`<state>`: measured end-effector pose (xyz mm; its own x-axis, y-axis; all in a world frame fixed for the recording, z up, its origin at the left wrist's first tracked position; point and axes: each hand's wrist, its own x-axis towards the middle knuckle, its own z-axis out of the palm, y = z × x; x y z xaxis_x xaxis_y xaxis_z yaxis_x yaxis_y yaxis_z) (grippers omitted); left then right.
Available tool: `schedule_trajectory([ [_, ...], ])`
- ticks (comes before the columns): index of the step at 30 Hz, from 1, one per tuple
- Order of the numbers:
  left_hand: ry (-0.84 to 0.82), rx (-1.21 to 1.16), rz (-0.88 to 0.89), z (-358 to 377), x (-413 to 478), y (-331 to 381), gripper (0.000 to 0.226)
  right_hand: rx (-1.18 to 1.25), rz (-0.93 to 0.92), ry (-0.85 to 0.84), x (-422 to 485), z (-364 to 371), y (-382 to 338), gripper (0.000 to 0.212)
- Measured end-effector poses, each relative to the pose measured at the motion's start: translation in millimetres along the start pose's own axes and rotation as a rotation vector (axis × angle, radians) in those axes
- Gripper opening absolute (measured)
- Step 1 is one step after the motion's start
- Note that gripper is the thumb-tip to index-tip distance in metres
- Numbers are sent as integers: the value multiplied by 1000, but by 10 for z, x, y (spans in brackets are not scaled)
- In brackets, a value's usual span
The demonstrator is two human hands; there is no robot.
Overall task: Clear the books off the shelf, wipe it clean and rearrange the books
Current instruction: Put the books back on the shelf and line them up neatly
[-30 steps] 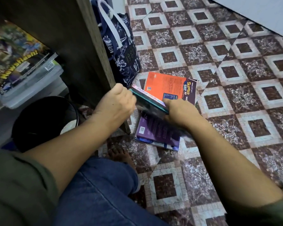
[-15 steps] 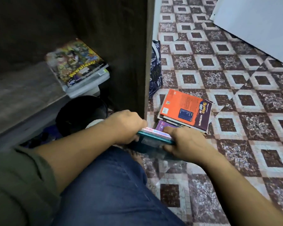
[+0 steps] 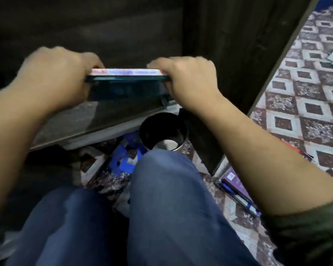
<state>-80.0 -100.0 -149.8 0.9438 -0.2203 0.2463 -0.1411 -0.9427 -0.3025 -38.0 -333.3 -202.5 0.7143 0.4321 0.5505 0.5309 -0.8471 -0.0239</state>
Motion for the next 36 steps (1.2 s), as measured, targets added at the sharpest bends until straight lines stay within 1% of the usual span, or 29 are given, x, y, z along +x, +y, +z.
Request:
schedule_trajectory([
  [3, 34, 42, -133, 315, -100, -277, 35, 41, -87, -5, 385, 438, -168, 38],
  [5, -14, 46, -202, 623, -184, -330, 34, 54, -142, -59, 474, 735, -254, 43],
  [7, -138, 19, -266, 953, -270, -314, 31, 18, -175, -225, 449, 983, -334, 47],
  [9, -281, -5, -287, 1257, -346, -275, 37, -18, -193, -392, 376, 1210, -361, 49],
  [11, -383, -33, -254, 1507, -393, -218, 45, 39, -170, -556, 283, 1424, -364, 51],
  [13, -426, -67, -243, 1718, -396, -175, 46, 101, -148, -634, 210, 1675, -344, 51],
  [16, -440, -134, -253, 1914, -312, -222, 48, 144, -124, -658, 246, 1983, -282, 52],
  [18, -454, -170, -234, 1977, -217, -314, 55, 146, -146, -679, 343, 2088, -244, 59],
  [23, -468, -201, -204, 2009, -55, -430, 68, 158, -148, -761, 518, 2115, -196, 72],
  [25, -490, -230, -190, 1984, -56, -436, 80, 181, -160, -785, 482, 2118, -171, 75],
  [26, -542, -230, -194, 1955, -43, -432, 89, 216, -156, -762, 412, 2123, -136, 75],
  [27, -608, -207, -192, 1930, -16, -419, 96, 254, -144, -701, 304, 2129, -83, 74],
  [28, -671, -138, -182, 1903, 20, -393, 97, 291, -141, -594, 143, 2134, -25, 72],
  [29, -696, -47, -161, 1856, 65, -329, 89, 312, -150, -463, -64, 2143, 43, 72],
  [30, -668, 36, -126, 1788, 130, -222, 73, 317, -159, -341, -308, 2155, 113, 72],
  [31, -579, 61, -73, 1712, 194, -78, 57, 312, -158, -269, -586, 2162, 182, 70],
  [32, -464, 33, -3, 1642, 265, 96, 45, 305, -147, -244, -893, 2182, 259, 66],
  [33, -361, -26, 71, 1547, 339, 331, 41, 303, -122, -250, -1216, 2198, 356, 59],
  [34, -299, -67, 152, 1427, 412, 603, 44, 306, -75, -282, -1530, 2204, 462, 50],
  [36, -213, -122, 350, 1255, 556, 1134, 48, 298, 114, -394, -2129, 2185, 722, 29],
])
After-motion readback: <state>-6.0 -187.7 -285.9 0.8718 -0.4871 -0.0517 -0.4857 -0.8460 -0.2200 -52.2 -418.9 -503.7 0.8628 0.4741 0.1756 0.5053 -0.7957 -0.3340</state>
